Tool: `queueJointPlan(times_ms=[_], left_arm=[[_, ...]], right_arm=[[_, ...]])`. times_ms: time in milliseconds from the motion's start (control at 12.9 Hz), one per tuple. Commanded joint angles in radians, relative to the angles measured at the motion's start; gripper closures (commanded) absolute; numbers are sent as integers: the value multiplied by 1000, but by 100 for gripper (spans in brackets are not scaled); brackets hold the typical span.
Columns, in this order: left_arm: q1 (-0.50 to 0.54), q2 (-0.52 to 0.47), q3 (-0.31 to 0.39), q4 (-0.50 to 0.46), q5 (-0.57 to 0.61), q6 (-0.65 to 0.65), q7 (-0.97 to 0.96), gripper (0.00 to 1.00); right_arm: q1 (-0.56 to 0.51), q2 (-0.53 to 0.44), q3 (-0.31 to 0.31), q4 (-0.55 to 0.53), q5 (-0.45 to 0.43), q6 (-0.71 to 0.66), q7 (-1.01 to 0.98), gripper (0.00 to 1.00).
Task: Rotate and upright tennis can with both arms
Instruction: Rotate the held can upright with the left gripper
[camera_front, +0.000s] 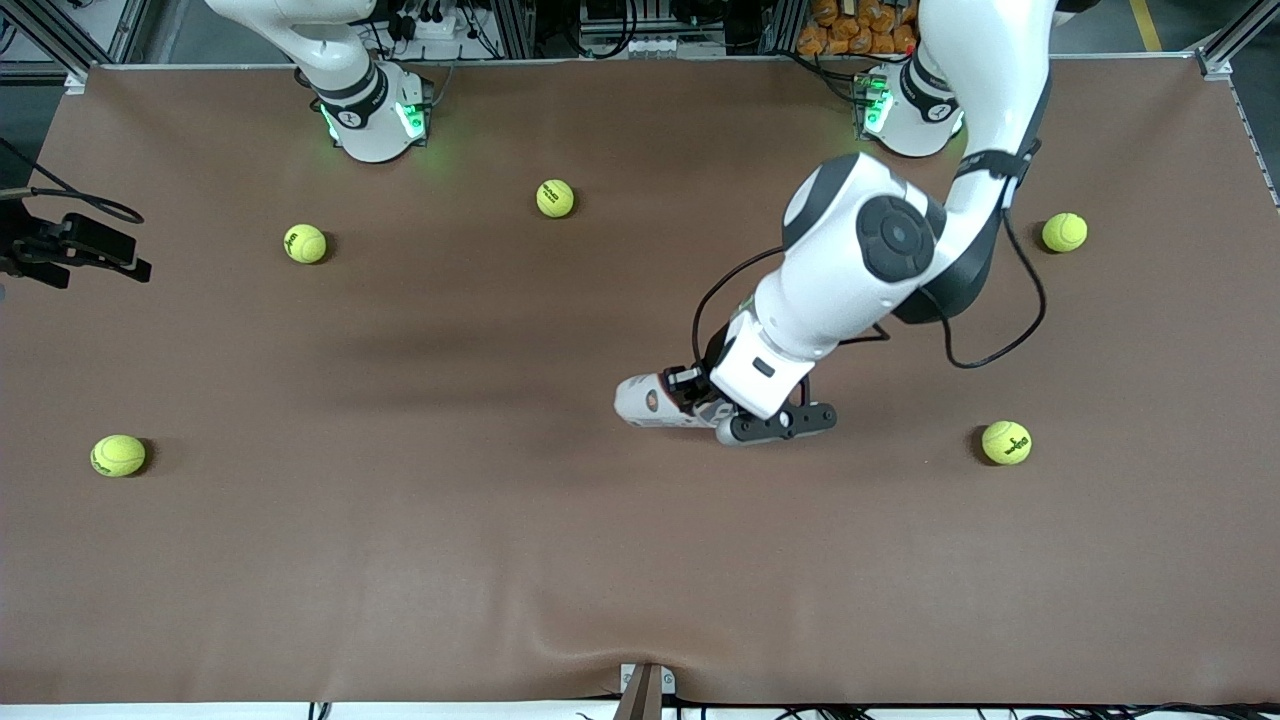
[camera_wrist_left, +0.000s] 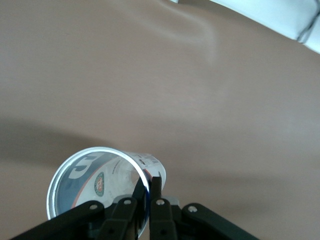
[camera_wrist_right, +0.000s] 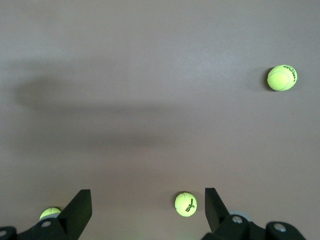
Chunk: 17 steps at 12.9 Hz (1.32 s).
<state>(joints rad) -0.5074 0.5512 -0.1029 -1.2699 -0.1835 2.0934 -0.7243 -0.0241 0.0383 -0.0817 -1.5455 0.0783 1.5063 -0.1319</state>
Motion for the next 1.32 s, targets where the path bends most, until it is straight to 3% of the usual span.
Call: queueJointPlan(times_ms=[0,311,621,1242], left_arm=[[-90,-10,3,-26,186,-19,-113,100],[-218,39,12,-25,389,-45,-165,100],[-281,95,12,-23,539,-64,-179,100],[-303,122,11,-22,576,-26,-308,100]], right_arm=[[-11,-14,3,-5,20,-3,-15,0],[-10,-14,3,-4,18,0,-14,0],[-5,-14,5,-2,20,2,-14,0],[-3,-14,5,-2,20,2,-14,0]])
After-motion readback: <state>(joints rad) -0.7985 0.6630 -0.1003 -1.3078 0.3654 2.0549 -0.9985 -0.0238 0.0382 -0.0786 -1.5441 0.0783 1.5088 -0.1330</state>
